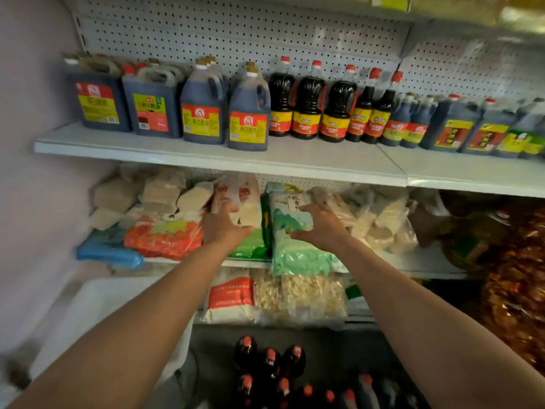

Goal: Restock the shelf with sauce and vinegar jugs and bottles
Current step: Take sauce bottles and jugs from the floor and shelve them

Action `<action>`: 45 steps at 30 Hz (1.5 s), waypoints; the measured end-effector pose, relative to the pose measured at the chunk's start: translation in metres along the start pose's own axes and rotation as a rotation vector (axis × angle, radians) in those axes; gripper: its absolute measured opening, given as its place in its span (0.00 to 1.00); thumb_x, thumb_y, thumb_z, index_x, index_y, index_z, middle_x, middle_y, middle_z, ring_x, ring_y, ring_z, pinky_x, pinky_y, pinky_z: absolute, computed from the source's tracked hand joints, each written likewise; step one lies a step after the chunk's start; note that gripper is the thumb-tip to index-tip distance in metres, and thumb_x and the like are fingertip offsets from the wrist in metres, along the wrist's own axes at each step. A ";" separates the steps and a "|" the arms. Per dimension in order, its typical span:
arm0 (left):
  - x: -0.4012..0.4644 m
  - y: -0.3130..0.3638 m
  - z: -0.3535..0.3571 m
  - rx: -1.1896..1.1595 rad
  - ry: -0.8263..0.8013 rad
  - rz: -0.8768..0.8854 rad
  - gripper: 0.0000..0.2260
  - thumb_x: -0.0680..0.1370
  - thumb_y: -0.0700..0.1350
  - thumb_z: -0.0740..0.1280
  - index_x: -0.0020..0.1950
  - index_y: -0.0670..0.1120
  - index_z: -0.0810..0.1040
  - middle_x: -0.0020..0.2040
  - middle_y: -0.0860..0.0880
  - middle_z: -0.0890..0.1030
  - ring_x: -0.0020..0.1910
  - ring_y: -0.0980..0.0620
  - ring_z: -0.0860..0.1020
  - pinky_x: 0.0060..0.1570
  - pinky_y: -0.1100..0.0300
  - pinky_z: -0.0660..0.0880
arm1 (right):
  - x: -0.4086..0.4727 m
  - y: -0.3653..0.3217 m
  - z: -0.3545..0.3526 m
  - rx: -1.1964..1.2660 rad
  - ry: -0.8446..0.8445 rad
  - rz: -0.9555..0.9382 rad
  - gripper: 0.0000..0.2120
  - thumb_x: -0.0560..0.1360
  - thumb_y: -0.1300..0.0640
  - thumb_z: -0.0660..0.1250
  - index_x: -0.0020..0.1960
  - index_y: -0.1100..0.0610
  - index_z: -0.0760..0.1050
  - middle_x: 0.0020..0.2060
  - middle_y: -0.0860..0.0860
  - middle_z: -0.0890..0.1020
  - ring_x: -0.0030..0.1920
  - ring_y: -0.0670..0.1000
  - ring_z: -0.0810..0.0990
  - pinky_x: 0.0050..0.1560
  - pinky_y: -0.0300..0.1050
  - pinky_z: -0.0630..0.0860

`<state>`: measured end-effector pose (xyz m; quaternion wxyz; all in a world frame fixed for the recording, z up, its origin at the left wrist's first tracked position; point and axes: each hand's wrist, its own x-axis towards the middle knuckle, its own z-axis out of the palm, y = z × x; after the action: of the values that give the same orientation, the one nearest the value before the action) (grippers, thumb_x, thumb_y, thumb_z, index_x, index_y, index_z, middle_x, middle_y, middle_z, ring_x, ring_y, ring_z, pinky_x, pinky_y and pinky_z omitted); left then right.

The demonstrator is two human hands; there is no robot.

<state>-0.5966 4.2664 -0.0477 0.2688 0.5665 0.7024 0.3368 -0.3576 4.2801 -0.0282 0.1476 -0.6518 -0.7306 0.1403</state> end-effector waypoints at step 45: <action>-0.191 -0.669 0.409 -0.153 -0.668 -0.458 0.37 0.70 0.56 0.76 0.76 0.62 0.64 0.77 0.51 0.65 0.75 0.52 0.64 0.71 0.54 0.66 | -0.271 0.238 0.743 0.758 -0.387 0.552 0.21 0.74 0.39 0.71 0.64 0.44 0.78 0.52 0.36 0.78 0.49 0.35 0.78 0.42 0.27 0.73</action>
<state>-0.6563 4.0614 -0.8261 0.5914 0.4520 0.6575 0.1171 -0.4077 4.0277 -0.8126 0.1931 -0.6833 -0.4425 0.5477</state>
